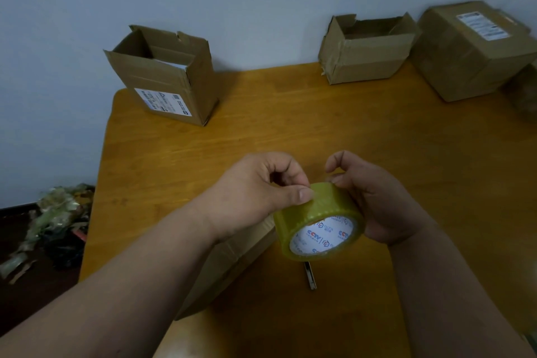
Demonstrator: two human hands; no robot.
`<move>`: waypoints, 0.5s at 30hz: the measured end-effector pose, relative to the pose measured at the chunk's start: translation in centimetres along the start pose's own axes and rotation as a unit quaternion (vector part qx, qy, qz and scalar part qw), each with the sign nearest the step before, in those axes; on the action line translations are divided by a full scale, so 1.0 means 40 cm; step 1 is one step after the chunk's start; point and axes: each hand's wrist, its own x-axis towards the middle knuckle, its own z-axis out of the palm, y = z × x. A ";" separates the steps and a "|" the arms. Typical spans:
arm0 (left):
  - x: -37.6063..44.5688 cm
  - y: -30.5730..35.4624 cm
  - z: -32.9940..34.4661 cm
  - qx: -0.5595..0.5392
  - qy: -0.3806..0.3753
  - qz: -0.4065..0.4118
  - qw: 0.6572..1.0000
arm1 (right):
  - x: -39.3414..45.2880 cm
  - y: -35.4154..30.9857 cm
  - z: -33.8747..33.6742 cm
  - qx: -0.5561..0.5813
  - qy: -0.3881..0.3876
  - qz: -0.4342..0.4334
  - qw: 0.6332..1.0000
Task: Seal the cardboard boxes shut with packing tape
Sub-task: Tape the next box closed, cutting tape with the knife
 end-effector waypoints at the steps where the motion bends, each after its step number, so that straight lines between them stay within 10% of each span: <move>1: 0.000 -0.002 -0.001 -0.009 -0.001 -0.003 1.000 | 0.000 0.000 -0.002 0.001 0.001 -0.001 1.000; 6: -0.005 -0.031 -0.011 -0.167 0.012 -0.048 0.985 | 0.004 0.007 -0.021 0.000 0.026 -0.009 1.000; 15: -0.041 -0.143 -0.094 0.010 0.263 -0.071 0.962 | 0.053 0.126 -0.073 -0.220 0.228 -0.058 0.947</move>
